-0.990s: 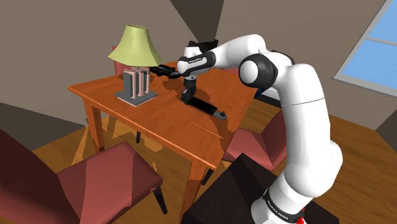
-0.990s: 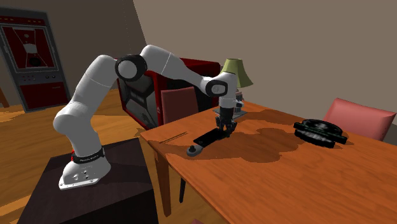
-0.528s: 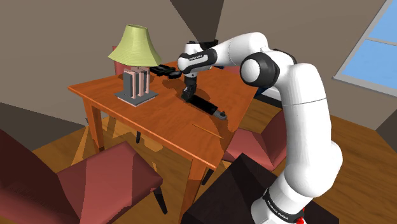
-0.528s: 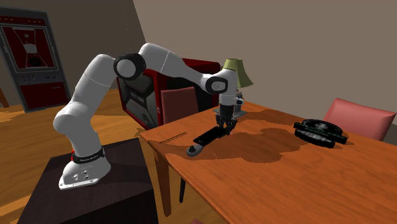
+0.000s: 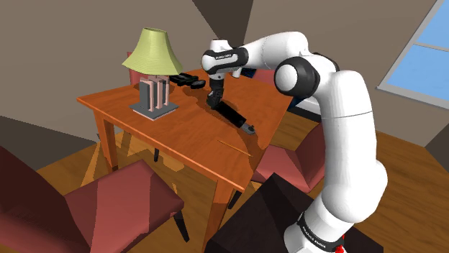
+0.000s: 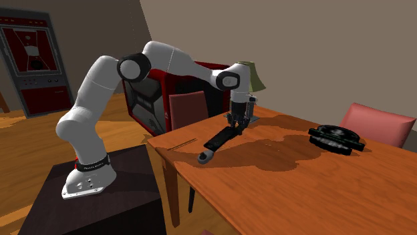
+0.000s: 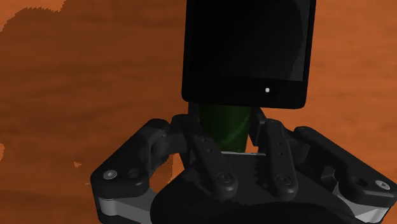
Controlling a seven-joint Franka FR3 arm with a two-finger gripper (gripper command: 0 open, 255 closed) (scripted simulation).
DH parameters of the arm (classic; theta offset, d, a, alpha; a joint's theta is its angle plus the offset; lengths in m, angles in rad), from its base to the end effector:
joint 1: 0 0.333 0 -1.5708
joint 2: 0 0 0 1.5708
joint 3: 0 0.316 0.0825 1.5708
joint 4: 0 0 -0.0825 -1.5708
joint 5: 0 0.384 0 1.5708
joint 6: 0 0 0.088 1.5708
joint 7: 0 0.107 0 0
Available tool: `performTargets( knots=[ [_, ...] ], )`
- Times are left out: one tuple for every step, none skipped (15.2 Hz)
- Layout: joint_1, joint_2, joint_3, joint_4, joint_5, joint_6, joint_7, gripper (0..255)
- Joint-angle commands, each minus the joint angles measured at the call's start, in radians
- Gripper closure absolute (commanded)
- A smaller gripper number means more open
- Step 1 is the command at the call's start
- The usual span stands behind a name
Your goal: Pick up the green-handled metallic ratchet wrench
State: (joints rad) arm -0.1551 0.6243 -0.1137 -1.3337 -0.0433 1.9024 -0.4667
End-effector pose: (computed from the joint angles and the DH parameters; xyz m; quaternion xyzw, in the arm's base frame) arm 0.6980 -0.1775 0.3633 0.9915 0.1159 -0.0435 0.0408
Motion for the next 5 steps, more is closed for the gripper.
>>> performTargets(
  knots=[
    [0.000,-0.008,0.000,0.019,0.000,-0.026,-0.002,255],
    [0.000,-0.011,-0.001,0.027,0.000,-0.038,-0.003,255],
    [0.000,-0.014,-0.001,0.036,0.000,-0.050,-0.004,255],
    [0.000,-0.014,-0.001,0.037,0.000,-0.051,-0.004,255],
    [0.000,-0.014,-0.001,0.037,0.000,-0.051,-0.004,255]
  ],
)
